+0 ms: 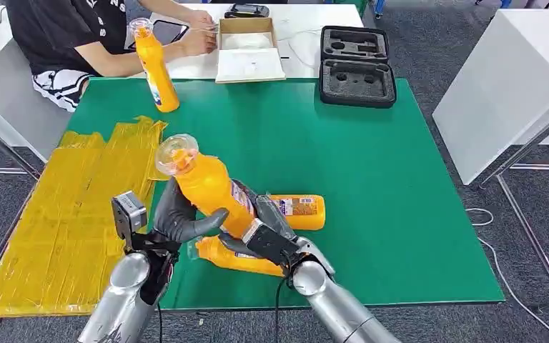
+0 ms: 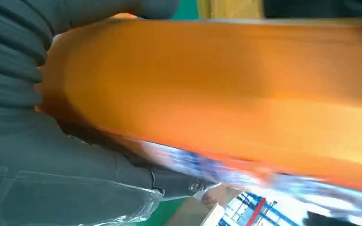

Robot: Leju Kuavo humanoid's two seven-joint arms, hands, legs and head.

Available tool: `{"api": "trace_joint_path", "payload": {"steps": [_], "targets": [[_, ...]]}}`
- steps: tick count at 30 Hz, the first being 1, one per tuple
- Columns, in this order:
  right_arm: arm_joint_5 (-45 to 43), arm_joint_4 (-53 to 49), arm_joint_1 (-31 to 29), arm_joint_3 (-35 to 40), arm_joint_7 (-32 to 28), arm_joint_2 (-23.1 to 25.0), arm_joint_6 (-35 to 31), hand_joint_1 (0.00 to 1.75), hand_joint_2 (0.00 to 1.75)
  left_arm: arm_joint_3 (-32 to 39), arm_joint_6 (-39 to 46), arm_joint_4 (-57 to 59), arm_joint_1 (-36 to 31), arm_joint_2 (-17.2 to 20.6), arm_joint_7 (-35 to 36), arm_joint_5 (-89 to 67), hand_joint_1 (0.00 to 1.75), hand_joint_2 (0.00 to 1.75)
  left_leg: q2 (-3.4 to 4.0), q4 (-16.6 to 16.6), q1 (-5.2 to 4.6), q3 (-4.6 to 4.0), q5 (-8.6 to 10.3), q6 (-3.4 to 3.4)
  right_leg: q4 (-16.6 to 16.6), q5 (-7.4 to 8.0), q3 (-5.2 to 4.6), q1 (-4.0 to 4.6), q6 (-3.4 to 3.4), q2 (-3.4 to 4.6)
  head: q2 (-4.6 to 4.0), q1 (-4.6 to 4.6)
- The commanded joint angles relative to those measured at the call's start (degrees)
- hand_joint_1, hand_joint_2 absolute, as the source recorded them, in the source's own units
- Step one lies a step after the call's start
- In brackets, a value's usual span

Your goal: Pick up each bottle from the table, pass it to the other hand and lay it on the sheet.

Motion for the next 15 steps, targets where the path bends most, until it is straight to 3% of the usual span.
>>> {"api": "trace_joint_path", "payload": {"steps": [1, 10, 11, 14, 15], "targets": [[0.3, -5.5, 1.7, -2.0, -0.9, -3.0, -2.6, 0.0, 1.75, 2.5, 7.5, -1.1, -1.5, 1.1, -2.6, -6.5, 1.75, 1.75, 0.07, 0.0, 0.02, 0.14, -0.08, -0.13, 0.0, -0.07, 0.16, 0.03, -0.05, -0.02, 0.0, 0.0], [1.6, -13.3, 2.8, -5.4, -0.7, -6.4, -4.8, 0.0, 1.75, 6.2, 12.9, -2.8, -1.7, 2.6, -3.3, -9.0, 1.75, 1.75, 0.26, 0.2, 0.09, 0.38, -0.3, -0.27, 0.1, -0.22, 0.42, 0.1, -0.11, 0.08, 0.0, 0.0], [1.6, -13.3, 2.8, -5.4, -0.7, -6.4, -4.8, 0.0, 1.75, 6.2, 12.9, -2.8, -1.7, 2.6, -3.3, -9.0, 1.75, 1.75, 0.08, 0.0, 0.03, 0.09, -0.06, -0.12, 0.0, -0.06, 0.11, 0.03, -0.04, -0.02, 0.0, 0.0], [2.2, -16.5, 4.0, -7.7, 0.2, -7.2, -6.9, 0.0, 1.75, 6.9, 20.4, -3.3, -2.3, 2.8, -4.3, -16.4, 1.75, 1.75, 0.05, 0.0, 0.03, 0.07, -0.06, -0.11, 0.0, -0.05, 0.09, 0.03, -0.04, -0.03, 0.0, 0.02], [-0.7, -18.2, 4.5, -8.9, 0.9, -7.9, -4.4, 0.0, 1.75, 7.3, 21.1, -3.7, -2.7, 3.3, -4.6, -17.5, 1.75, 1.75, 0.12, 0.1, 0.06, 0.21, -0.17, -0.19, 0.0, -0.15, 0.25, 0.07, -0.08, -0.02, 0.0, 0.0]]}}
